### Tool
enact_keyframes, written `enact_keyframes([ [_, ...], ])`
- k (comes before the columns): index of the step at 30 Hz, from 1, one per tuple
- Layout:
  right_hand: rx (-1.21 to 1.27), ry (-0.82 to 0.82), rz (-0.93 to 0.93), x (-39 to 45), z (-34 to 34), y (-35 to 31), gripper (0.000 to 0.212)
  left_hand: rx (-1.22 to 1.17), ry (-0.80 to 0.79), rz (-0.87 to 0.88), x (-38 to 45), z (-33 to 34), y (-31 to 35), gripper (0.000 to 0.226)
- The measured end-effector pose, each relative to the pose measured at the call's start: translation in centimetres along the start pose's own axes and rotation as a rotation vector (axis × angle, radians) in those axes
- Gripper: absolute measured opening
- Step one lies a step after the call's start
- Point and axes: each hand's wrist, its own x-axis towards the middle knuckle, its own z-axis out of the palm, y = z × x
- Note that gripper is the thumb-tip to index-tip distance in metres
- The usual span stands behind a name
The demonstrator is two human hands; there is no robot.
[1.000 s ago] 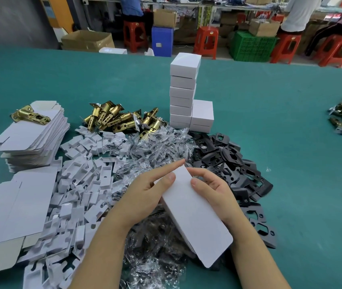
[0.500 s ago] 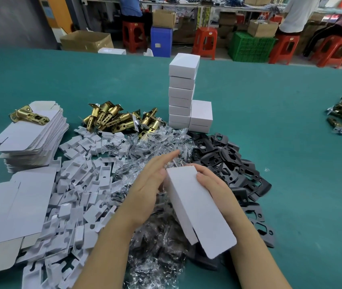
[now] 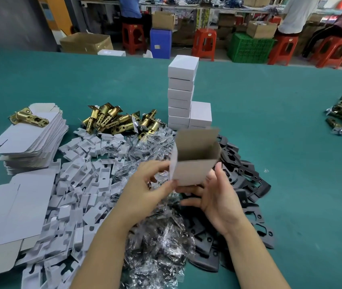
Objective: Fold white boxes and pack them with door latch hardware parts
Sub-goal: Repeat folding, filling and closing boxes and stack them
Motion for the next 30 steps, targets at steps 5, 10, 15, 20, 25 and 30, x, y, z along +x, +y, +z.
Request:
enact_keyframes([
  [5, -0.119, -0.014, -0.097, -0.1, 0.6, 0.5, 0.072, -0.131, -0.018, -0.077, -0.2, -0.4, -0.1, 0.03],
  [10, -0.06, 0.004, -0.131, -0.2, 0.8, 0.5, 0.056, 0.058, 0.002, -0.055, 0.0, 0.0, -0.5, 0.032],
  [15, -0.02, 0.099, -0.127, 0.2, 0.7, 1.0, 0.04, 0.079, 0.156, -0.15, 0.2, 0.2, -0.2, 0.032],
  [20, 0.041, 0.112, -0.096, 0.4, 0.5, 1.3, 0.05, 0.226, 0.208, -0.257, 1.2, -0.3, -0.5, 0.023],
  [25, -0.009, 0.098, -0.106, 0.6, 0.0, 1.6, 0.048, 0.37, 0.181, -0.261, 2.9, -0.7, 0.8, 0.018],
  [30, -0.002, 0.092, -0.093, 0.6, 0.0, 1.5, 0.049, 0.667, 0.12, -0.23, 8.7, -2.5, 1.8, 0.024],
])
